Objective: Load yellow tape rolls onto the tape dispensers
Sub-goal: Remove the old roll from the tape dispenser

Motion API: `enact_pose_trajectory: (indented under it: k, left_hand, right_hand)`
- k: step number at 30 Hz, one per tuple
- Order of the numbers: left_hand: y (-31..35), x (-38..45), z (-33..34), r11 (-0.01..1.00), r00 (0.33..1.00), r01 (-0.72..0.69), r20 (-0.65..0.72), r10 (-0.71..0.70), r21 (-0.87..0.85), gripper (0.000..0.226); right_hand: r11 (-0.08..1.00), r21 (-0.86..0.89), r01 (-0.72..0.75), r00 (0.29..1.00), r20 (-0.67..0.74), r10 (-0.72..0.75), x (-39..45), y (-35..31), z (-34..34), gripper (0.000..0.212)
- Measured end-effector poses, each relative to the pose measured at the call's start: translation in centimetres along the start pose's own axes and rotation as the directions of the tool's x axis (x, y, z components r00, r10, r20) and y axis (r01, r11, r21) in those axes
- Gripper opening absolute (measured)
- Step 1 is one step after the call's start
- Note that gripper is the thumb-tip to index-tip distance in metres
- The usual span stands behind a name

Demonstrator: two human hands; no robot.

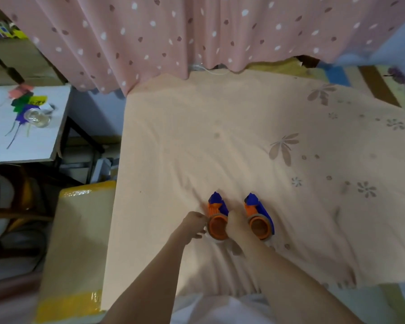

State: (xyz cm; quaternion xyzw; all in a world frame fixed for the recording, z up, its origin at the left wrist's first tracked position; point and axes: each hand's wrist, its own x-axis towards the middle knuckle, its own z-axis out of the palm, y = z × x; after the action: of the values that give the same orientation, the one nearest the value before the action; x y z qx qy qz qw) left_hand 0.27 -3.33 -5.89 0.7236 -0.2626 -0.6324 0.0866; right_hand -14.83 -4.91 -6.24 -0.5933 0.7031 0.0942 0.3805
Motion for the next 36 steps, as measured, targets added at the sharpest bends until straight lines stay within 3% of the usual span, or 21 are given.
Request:
enact_pose_trajectory:
  k: [2,3,6,10,13,18,24,31,36]
  left_hand:
    - [0.3,-0.4,-0.2,0.993,0.999,-0.032,-0.012,0.031,-0.112,0.027]
    - [0.7,-0.7,-0.2,0.983,0.998,-0.060,0.003,0.061,-0.172,0.029]
    - [2.5,-2.2,0.1,0.948,0.977,-0.158,0.098,0.191,-0.277,0.035]
    - [4.9,-3.7,2.3,0.908,0.930,-0.144,0.261,0.261,-0.393,0.037]
    - [6.3,-4.0,4.9,0.896,0.890,-0.184,0.319,0.327,-0.405,0.054]
    - [10.1,-6.4,11.5,0.903,0.856,-0.266,0.349,0.382,-0.336,0.088]
    - [12.1,-9.6,20.7,0.915,0.851,-0.313,0.353,0.389,-0.255,0.069]
    - [12.8,-14.6,32.7,0.887,0.789,-0.291,0.435,0.434,-0.358,0.052]
    - [12.6,-16.9,42.2,0.887,0.779,-0.280,0.454,0.433,-0.366,0.045]
  right_hand:
    - [1.000,0.012,-0.025,1.000,-0.003,0.025,-0.4,-0.2,-1.0,0.007]
    - [0.997,0.061,-0.049,0.998,-0.023,0.050,-0.6,-0.1,-1.6,0.010]
    - [0.950,0.309,-0.051,0.995,-0.062,0.074,-1.2,0.7,-3.5,0.014]
    - [0.819,0.573,0.033,0.989,-0.140,0.058,-3.9,2.3,-6.8,0.010]
    - [0.800,0.599,0.038,0.980,-0.179,0.087,-6.1,4.0,-9.4,0.025]
    - [0.703,0.711,0.025,0.957,-0.220,0.188,-9.6,9.2,-13.0,0.010]
    - [0.607,0.794,0.024,0.916,-0.260,0.304,-13.2,17.2,-15.7,0.023]
    - [0.611,0.785,0.098,0.874,-0.362,0.325,-17.1,28.7,-18.9,0.008]
    - [0.542,0.831,0.126,0.846,-0.376,0.379,-19.5,37.5,-20.8,0.022]
